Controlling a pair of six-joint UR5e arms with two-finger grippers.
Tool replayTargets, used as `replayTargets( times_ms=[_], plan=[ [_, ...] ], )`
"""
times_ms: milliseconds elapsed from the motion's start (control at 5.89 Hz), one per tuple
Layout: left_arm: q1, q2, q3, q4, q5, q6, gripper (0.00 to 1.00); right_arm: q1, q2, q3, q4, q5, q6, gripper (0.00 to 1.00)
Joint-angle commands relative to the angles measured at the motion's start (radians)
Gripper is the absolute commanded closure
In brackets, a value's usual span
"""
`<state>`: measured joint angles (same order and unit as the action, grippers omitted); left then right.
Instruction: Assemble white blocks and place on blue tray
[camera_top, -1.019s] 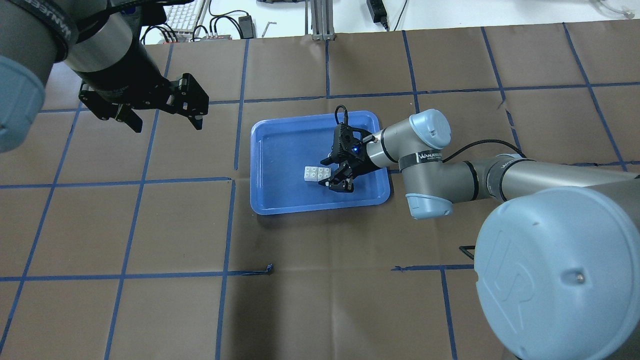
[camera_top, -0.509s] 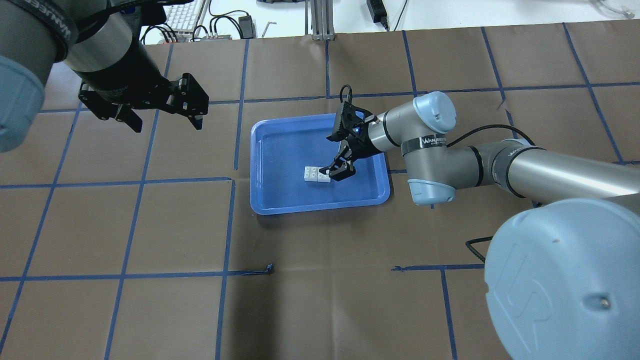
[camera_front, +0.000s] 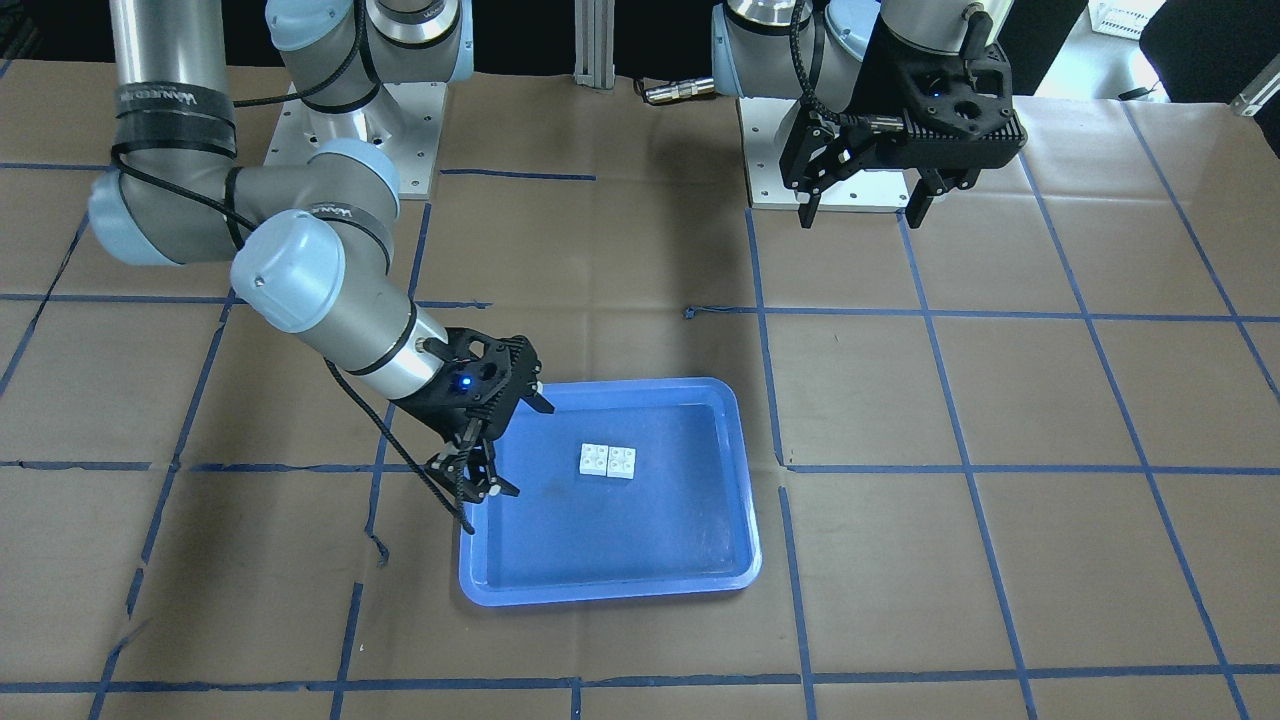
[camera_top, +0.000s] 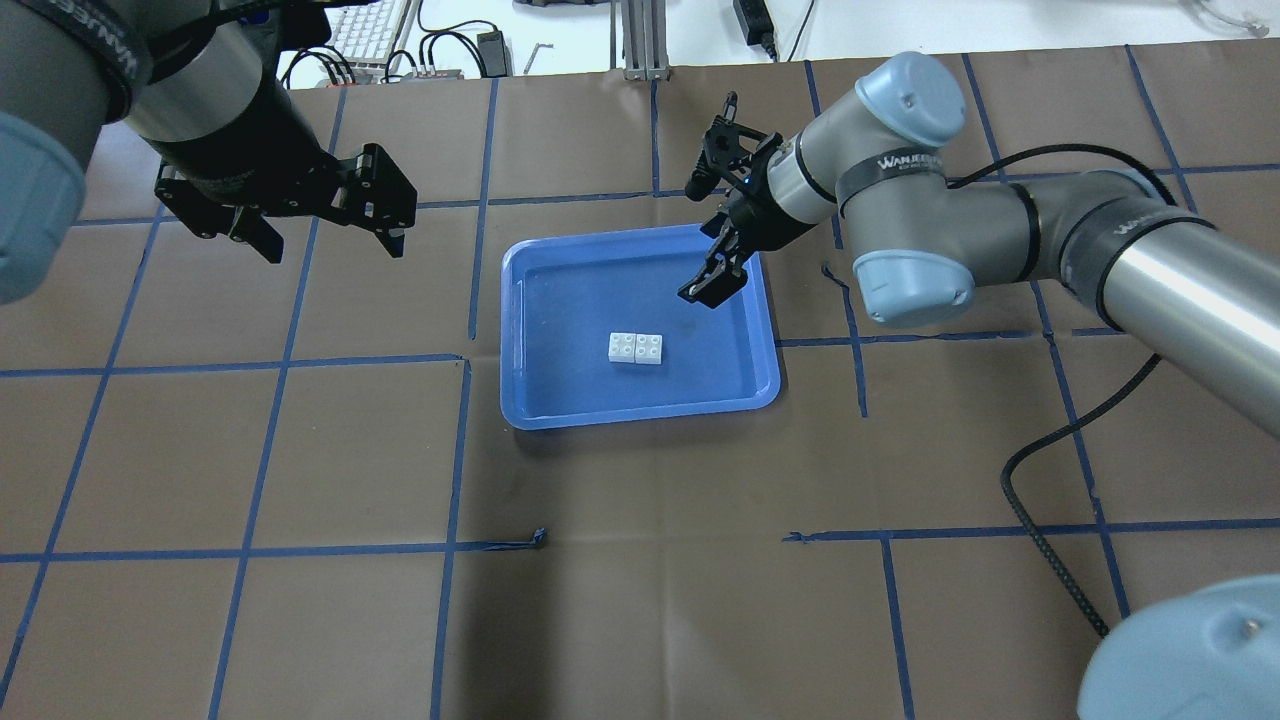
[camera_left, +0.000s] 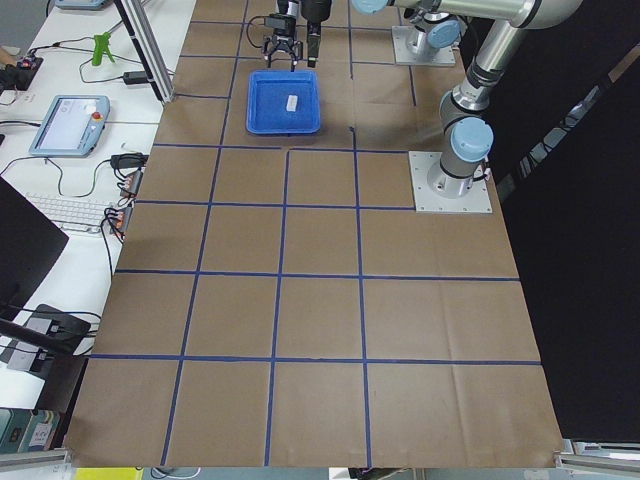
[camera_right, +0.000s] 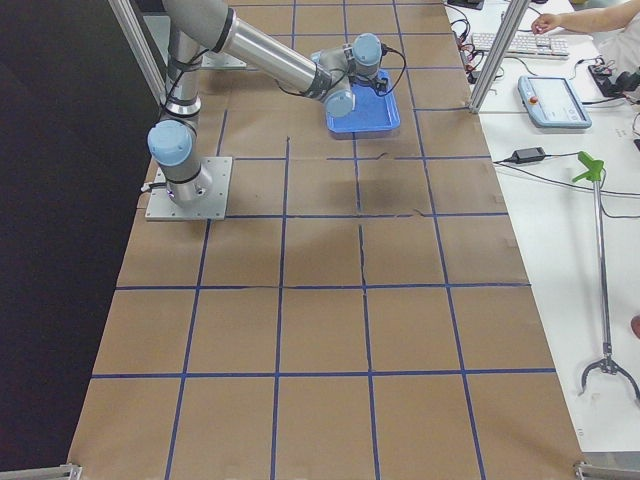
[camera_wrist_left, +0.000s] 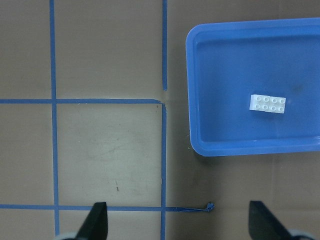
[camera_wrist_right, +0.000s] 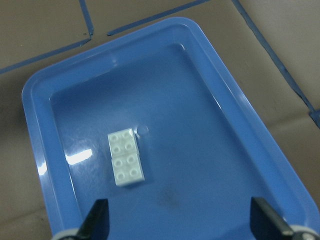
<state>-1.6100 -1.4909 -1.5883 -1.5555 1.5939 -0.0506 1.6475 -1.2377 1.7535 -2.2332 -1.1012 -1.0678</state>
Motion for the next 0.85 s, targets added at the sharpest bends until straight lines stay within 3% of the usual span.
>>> replayTargets(
  times_ms=[0, 340, 679],
  plan=[
    [-0.001, 0.001, -0.001, -0.001, 0.000, 0.000, 0.01, -0.090, -0.077, -0.133, 0.290, -0.186, 0.029, 0.00],
    [-0.001, 0.001, -0.001, -0.001, 0.000, 0.000, 0.01, -0.124, -0.153, -0.204, 0.503, -0.353, 0.471, 0.00],
    [0.001, 0.001, -0.001, -0.001, 0.000, 0.000, 0.01, -0.117, -0.209, -0.259, 0.613, -0.391, 0.853, 0.00]
  ],
)
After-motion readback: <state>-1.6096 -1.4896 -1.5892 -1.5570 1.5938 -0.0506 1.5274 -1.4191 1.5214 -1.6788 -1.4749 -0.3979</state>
